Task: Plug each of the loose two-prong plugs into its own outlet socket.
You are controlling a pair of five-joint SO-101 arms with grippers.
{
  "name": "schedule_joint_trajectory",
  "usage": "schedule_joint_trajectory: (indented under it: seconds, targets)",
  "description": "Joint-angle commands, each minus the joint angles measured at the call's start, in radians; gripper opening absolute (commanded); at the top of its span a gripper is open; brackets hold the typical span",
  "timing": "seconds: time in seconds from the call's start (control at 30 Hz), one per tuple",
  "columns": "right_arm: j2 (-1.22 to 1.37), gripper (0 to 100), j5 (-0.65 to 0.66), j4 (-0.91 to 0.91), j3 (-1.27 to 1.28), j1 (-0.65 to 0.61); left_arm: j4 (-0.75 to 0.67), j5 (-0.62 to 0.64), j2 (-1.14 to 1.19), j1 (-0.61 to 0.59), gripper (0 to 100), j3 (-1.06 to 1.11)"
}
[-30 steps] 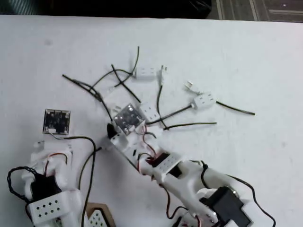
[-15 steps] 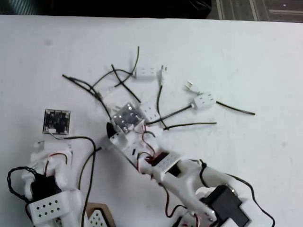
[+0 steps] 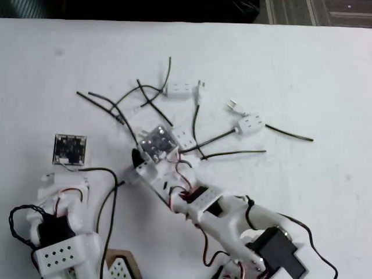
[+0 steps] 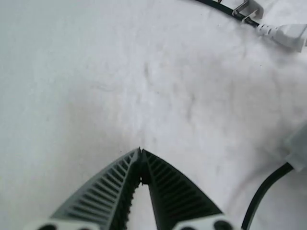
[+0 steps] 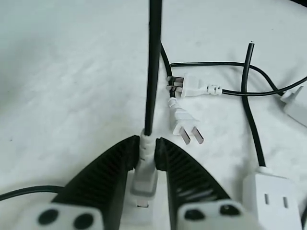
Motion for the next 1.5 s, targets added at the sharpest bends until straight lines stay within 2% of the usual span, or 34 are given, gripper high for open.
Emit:
schedule_joint_trajectory:
  seconds: [0.0, 0.7, 0.97, 1.23, 1.47]
  targets:
    - [0.008, 1.6, -0.008, -0.022, -0.044, 0.008, -0.012, 0.011, -0.008, 0.002, 3, -0.021]
    - [0.084, 1.6, 0.002, -0.061, -0.017, 0.010, -0.012, 0.011, -0.008, 0.002, 3, -0.020]
    - [0.058, 1.6, 0.002, 0.054, -0.009, 0.013, -0.012, 0.011, -0.008, 0.002, 3, -0.020]
    - [-0.088, 1.7, -0.006, 0.303, -0.005, 0.015, -0.012, 0.011, -0.008, 0.002, 3, -0.020]
    - [-0.044, 1.7, -0.005, 0.317, -0.018, 0.015, -0.012, 0.011, -0.008, 0.002, 3, -0.020]
